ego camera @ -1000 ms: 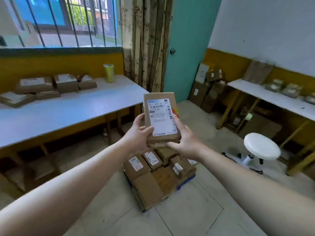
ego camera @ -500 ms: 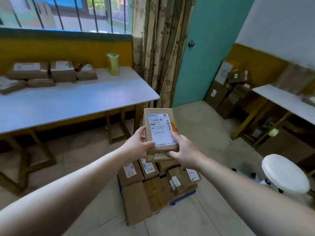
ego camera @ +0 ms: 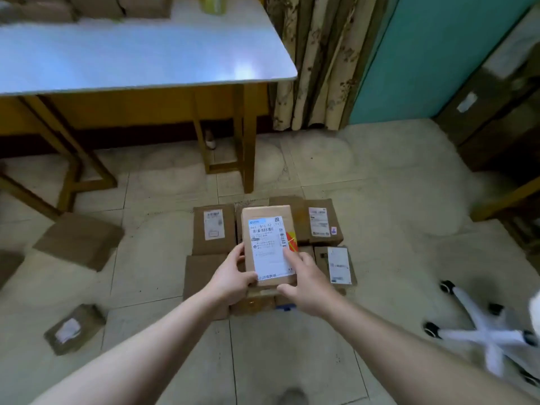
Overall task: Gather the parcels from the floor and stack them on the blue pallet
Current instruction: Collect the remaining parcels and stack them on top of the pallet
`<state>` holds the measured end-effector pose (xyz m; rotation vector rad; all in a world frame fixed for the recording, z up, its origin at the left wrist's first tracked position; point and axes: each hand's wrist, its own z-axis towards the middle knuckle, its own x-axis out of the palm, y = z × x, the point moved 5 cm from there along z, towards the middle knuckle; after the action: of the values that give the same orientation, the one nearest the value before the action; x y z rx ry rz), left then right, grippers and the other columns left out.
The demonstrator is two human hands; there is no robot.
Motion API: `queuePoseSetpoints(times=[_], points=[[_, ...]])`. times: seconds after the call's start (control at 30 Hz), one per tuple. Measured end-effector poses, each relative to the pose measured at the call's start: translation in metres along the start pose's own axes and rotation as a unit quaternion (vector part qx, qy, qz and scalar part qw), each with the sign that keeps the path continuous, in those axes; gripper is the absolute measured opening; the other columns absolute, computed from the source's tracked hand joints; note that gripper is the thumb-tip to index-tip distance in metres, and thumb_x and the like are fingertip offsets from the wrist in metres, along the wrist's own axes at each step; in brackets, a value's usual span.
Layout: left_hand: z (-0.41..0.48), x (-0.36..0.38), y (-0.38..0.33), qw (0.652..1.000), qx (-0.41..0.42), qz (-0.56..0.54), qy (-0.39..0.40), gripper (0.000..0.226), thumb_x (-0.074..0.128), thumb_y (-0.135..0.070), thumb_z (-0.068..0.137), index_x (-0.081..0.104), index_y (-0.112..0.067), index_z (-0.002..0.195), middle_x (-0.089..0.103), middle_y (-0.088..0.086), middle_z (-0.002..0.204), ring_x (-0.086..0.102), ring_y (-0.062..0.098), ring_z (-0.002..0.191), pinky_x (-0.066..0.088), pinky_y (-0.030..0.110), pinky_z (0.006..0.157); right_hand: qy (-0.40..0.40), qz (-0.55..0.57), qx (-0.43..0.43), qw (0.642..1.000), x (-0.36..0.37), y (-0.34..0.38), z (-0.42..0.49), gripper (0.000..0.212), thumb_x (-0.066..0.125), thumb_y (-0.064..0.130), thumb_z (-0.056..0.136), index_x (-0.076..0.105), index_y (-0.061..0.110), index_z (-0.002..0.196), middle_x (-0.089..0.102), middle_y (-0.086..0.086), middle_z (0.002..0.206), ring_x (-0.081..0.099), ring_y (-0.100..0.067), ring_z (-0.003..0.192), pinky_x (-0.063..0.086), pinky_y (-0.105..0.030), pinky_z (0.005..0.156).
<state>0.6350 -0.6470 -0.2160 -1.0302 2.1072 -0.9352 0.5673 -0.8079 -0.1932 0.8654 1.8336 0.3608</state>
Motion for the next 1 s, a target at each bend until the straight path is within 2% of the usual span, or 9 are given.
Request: queuePoseSetpoints(times=[0.13,0.23,0.37,0.43,0.53,0.63,0.7,0.8,1.0], points=[[0.042,0.031,0.058,0.999,-0.032,0.0,-0.019,0.074,0.062,-0.007,0.083,0.03,-0.042,0.141,0.057,-0.003,0.125,0.067,0.018,0.089,0.048,0.028,0.053,0.032,0.007,0.006,0.999,0.043,-0.054,0.035,0.08,0.063,0.029,0.087,0.015,0.029,0.151,0.022,0.005,0.148,0.037,-0.016,0.128,0.042,-0.033,0.101],[0.07,0.05,0.111,0.998,-0.056,0.01,-0.019,0.074,0.06,-0.005,0.084,0.028,-0.039,0.142,0.059,-0.004,0.124,0.067,0.015,0.085,0.048,0.027,0.054,0.061,-0.014,0.017,0.998,0.087,-0.095,0.058,0.08,0.063,0.03,0.088,0.014,0.028,0.152,0.018,0.006,0.151,0.036,-0.017,0.13,0.041,-0.032,0.101],[0.114,0.066,0.163,0.996,-0.075,0.012,-0.037,0.077,0.061,-0.005,0.084,0.024,-0.034,0.146,0.06,-0.005,0.118,0.067,0.016,0.078,0.05,0.03,0.054,0.074,-0.064,0.029,0.995,0.135,-0.14,0.099,0.079,0.062,0.032,0.09,0.012,0.031,0.152,0.005,0.0,0.159,0.023,-0.024,0.142,0.031,-0.039,0.112],[0.133,0.075,0.186,0.995,-0.087,0.008,-0.042,0.08,0.062,-0.007,0.084,0.021,-0.035,0.146,0.061,-0.007,0.106,0.067,0.014,0.077,0.052,0.029,0.056,0.073,-0.097,0.029,0.992,0.155,-0.16,0.116,0.079,0.061,0.033,0.09,0.012,0.03,0.152,0.008,-0.003,0.158,0.021,-0.025,0.142,0.028,-0.041,0.113],[0.155,0.091,0.213,0.995,-0.092,0.009,-0.044,0.08,0.063,-0.007,0.084,0.021,-0.034,0.147,0.06,-0.004,0.115,0.066,0.008,0.077,0.054,0.026,0.06,0.055,-0.152,0.029,0.986,0.178,-0.186,0.132,0.079,0.061,0.037,0.09,0.013,0.029,0.152,0.015,-0.007,0.155,0.018,-0.026,0.141,0.025,-0.042,0.114],[0.17,0.104,0.231,0.994,-0.098,0.029,-0.031,0.084,0.064,-0.011,0.083,0.017,-0.035,0.148,0.052,0.001,0.134,0.065,0.019,0.097,0.05,0.025,0.059,0.047,-0.208,0.041,0.976,0.196,-0.208,0.142,0.076,0.058,0.042,0.09,0.014,0.03,0.151,0.016,-0.009,0.155,0.019,-0.029,0.139,0.026,-0.044,0.111],[0.173,0.112,0.238,0.994,-0.097,0.056,-0.015,0.086,0.065,-0.012,0.082,0.015,-0.037,0.148,0.042,0.001,0.145,0.059,0.027,0.112,0.052,0.029,0.067,0.055,-0.218,0.056,0.973,0.204,-0.219,0.144,0.074,0.058,0.043,0.09,0.016,0.029,0.15,0.018,-0.009,0.154,0.022,-0.029,0.137,0.029,-0.045,0.109],[0.18,0.121,0.245,0.992,-0.097,0.08,0.01,0.089,0.065,-0.01,0.083,0.012,-0.038,0.148,0.035,0.0,0.15,0.052,0.025,0.12,0.052,0.038,0.091,0.052,-0.217,0.072,0.972,0.21,-0.232,0.147,0.07,0.057,0.041,0.09,0.019,0.029,0.148,0.023,-0.009,0.152,0.028,-0.029,0.131,0.033,-0.044,0.105],[0.197,0.121,0.246,0.988,-0.093,0.118,0.039,0.085,0.061,-0.012,0.086,0.009,-0.038,0.148,0.033,-0.002,0.151,0.041,0.021,0.132,0.04,0.028,0.096,0.042,-0.221,0.071,0.972,0.204,-0.232,0.164,0.05,0.05,0.033,0.095,0.03,0.029,0.141,0.028,-0.003,0.149,0.034,-0.027,0.123,0.038,-0.041,0.1]])
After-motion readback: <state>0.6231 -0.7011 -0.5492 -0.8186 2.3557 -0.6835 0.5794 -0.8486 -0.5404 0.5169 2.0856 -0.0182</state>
